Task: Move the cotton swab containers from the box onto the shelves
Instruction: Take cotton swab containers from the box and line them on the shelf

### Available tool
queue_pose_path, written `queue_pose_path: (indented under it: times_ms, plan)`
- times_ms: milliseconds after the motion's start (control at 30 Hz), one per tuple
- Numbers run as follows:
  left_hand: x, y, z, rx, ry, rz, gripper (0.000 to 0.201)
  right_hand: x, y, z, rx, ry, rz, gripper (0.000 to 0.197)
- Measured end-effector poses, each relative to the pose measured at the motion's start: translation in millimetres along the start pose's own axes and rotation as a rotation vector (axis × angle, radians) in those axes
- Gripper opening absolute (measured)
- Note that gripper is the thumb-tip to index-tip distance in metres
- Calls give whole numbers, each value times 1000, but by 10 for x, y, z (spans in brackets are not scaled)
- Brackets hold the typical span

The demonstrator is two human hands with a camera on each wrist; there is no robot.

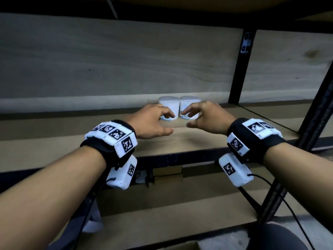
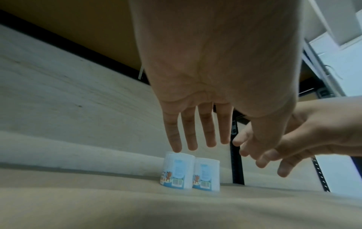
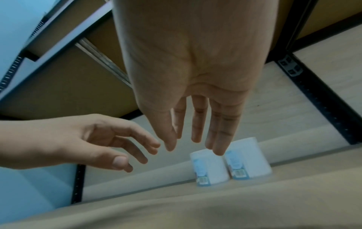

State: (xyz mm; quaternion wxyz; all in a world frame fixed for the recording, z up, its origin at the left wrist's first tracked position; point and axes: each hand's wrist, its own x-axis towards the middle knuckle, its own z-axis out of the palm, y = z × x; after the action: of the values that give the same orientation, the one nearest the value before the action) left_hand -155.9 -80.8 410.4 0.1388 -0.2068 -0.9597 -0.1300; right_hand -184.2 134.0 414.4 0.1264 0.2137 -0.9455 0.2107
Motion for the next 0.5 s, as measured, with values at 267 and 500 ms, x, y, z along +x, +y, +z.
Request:
queue_pose_path:
  times_ms: [267, 500]
  plan:
    - [-745, 66, 204, -92, 45, 63, 35, -518, -230, 232, 110, -50, -91, 30]
    - [-1357, 10, 584, -184, 4, 85, 33, -986, -328, 706, 222, -164, -107, 32]
